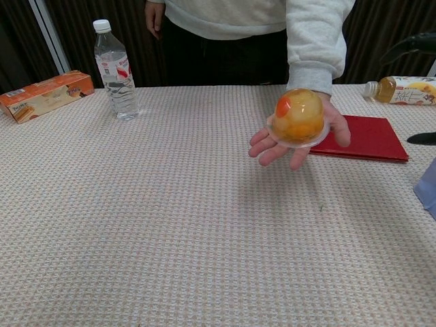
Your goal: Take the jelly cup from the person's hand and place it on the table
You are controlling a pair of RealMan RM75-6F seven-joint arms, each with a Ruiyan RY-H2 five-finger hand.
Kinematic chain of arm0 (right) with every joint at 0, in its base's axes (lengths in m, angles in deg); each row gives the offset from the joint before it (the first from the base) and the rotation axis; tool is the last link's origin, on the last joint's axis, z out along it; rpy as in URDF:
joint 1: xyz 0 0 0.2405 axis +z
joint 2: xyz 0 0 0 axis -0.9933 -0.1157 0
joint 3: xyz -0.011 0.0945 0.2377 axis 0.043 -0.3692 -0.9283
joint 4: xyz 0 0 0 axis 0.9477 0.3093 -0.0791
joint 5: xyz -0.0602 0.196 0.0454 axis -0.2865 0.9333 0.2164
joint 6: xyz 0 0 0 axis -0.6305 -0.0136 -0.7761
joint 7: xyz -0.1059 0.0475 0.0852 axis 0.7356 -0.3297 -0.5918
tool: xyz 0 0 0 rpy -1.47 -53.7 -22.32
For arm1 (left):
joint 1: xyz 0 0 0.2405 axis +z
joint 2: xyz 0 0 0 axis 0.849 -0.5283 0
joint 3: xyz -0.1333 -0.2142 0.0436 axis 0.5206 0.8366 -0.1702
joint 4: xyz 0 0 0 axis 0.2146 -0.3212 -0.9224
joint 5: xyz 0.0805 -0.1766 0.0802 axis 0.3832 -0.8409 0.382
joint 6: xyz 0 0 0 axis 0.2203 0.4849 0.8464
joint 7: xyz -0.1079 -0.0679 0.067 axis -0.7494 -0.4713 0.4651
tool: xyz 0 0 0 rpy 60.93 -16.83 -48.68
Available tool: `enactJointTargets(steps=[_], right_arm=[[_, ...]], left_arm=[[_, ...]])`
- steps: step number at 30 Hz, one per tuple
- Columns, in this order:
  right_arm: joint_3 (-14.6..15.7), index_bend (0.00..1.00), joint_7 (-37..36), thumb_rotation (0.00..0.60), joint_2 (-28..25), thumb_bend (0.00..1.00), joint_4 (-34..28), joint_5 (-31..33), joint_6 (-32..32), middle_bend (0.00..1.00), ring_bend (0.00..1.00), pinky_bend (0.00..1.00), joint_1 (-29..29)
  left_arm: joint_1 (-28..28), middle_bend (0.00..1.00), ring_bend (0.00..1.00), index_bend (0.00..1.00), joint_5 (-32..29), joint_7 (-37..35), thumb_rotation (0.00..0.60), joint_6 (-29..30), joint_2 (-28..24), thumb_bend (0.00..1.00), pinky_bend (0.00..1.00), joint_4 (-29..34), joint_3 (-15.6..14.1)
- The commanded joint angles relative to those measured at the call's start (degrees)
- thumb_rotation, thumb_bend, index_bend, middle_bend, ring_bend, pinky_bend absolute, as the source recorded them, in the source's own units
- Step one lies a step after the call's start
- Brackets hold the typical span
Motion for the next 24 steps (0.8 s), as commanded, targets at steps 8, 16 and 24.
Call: enactJointTargets(steps=[8, 16, 24], right_arm=[[-5.8, 0.17, 10.7, 0.6, 4.9, 0.11, -4.2, 16.9, 6.2, 0.08, 0.01, 0.14, 8.5], [-5.6, 0.17, 18.3, 0.6, 11.3, 0.12, -1.1, 24.4, 5.5, 0.08, 0.01, 0.14, 13.9], [-5.9, 0.21, 20.4, 0.6, 15.6, 0.14, 2.0, 26.8, 4.1, 0.12, 0.04, 0.15, 17.1]], left_arm=[[0.0, 0.0, 0.0, 0.02, -0.1, -0.4, 0.6, -0.1, -0.2, 0.0, 0.0, 0.2, 0.0], [0.0, 0.0, 0.0, 0.02, -0.3, -0.5, 0.6, -0.4, -0.3, 0.0, 0.0, 0.3, 0.0], [0.0, 0.0, 0.0, 0.03, -0.2, -1.1, 0.6, -0.4, -0.5, 0.0, 0.0, 0.5, 0.0]])
